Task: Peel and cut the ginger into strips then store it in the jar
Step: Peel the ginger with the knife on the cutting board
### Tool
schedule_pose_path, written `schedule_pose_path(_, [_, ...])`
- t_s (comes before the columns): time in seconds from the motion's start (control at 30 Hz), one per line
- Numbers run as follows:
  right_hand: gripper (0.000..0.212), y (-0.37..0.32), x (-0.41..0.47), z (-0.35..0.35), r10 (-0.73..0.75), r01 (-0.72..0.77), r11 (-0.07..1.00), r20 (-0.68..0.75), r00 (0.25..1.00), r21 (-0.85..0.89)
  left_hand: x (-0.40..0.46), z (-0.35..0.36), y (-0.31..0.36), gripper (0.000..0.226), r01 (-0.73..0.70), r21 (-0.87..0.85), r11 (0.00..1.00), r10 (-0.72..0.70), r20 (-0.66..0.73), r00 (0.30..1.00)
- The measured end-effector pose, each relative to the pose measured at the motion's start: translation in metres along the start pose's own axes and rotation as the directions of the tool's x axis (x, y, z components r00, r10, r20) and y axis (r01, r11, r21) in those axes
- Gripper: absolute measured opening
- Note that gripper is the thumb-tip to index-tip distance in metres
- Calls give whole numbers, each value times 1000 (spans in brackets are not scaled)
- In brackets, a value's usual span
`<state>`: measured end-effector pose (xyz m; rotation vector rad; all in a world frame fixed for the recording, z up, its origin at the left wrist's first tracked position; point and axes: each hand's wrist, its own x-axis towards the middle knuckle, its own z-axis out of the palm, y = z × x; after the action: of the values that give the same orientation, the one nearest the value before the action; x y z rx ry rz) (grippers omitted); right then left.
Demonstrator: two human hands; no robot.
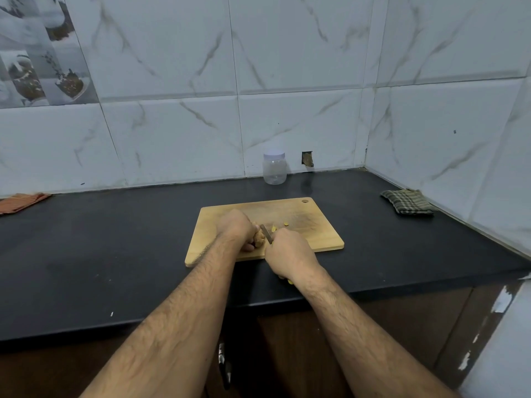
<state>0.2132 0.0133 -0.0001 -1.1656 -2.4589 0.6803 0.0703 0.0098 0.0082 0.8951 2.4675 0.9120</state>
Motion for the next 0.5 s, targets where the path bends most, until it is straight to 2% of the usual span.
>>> schedule_pose_path(0.33, [19, -2, 1, 5, -1, -3, 998, -59, 998, -66, -3, -1, 0, 25, 5, 18, 1000, -5, -24, 1000])
schedule_pose_path(0.5, [20, -2, 4, 5, 4, -4, 1000, -31, 1000, -24, -2, 0, 0, 25, 4, 7, 1000, -4, -32, 999])
